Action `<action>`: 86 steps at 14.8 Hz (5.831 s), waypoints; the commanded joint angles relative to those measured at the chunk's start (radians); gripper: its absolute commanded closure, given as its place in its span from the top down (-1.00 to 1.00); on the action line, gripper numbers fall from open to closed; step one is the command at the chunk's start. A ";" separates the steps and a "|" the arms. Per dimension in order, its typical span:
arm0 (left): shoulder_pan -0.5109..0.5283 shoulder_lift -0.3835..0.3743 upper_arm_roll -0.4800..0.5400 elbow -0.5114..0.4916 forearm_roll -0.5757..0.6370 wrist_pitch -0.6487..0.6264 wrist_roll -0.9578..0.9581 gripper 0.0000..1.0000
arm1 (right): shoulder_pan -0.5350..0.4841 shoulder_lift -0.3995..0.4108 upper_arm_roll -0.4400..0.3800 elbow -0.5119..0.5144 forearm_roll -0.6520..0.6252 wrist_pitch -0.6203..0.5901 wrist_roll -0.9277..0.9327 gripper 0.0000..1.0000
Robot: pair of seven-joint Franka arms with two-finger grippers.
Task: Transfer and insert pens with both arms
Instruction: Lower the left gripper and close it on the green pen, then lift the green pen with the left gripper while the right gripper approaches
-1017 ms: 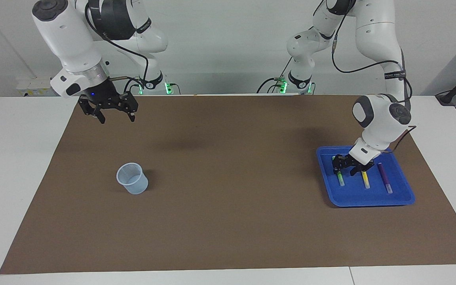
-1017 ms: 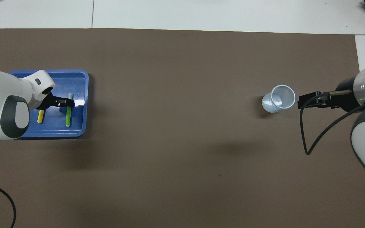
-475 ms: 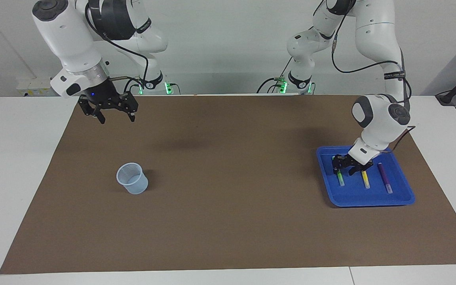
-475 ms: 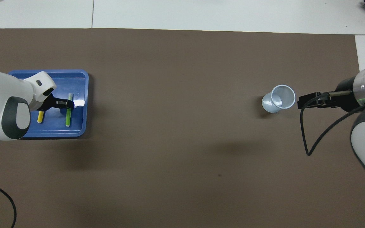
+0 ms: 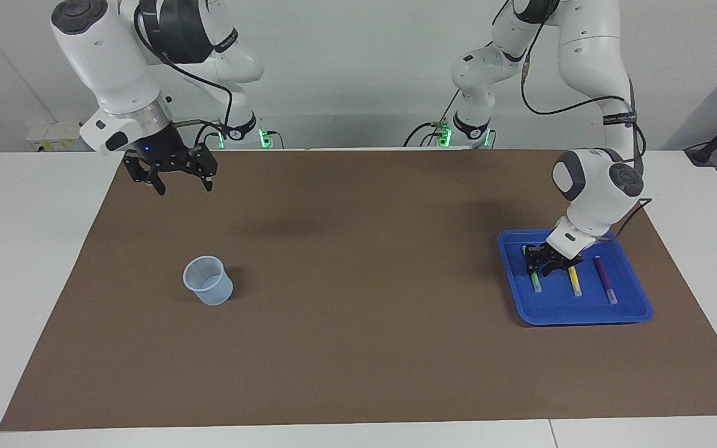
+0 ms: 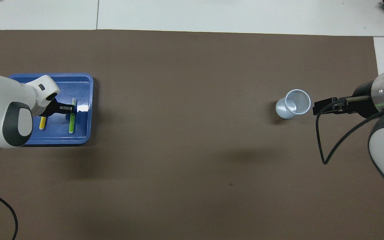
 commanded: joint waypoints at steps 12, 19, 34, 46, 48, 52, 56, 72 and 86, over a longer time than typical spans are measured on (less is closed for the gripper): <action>-0.005 -0.004 0.005 -0.021 0.015 0.043 -0.006 -0.68 | -0.007 -0.026 0.003 -0.029 0.016 0.008 -0.030 1.00; -0.002 -0.002 0.004 0.002 0.015 -0.001 -0.010 -1.00 | -0.007 -0.026 0.003 -0.029 0.016 0.008 -0.030 1.00; -0.005 0.004 0.005 -0.044 0.015 0.083 -0.031 -0.47 | -0.007 -0.026 0.003 -0.029 0.016 0.005 -0.030 1.00; 0.006 0.001 0.002 0.141 0.001 -0.222 -0.043 -1.00 | -0.006 -0.026 0.003 -0.029 0.016 0.004 -0.028 1.00; 0.005 -0.005 0.002 0.155 -0.040 -0.288 -0.135 -1.00 | -0.006 -0.026 0.003 -0.029 0.016 0.004 -0.024 1.00; -0.012 -0.027 -0.004 0.155 -0.189 -0.432 -0.432 -1.00 | 0.021 -0.028 0.005 -0.029 0.016 -0.010 -0.005 1.00; -0.044 -0.039 -0.018 0.154 -0.287 -0.461 -0.794 -1.00 | 0.022 -0.028 0.015 -0.029 0.016 -0.024 0.015 1.00; -0.265 -0.088 -0.027 0.146 -0.669 -0.400 -1.491 -1.00 | 0.122 -0.054 0.018 -0.070 0.295 -0.023 0.496 0.82; -0.368 -0.102 -0.058 0.129 -0.850 -0.277 -1.597 -1.00 | 0.344 -0.043 0.018 -0.174 0.332 0.362 0.688 0.77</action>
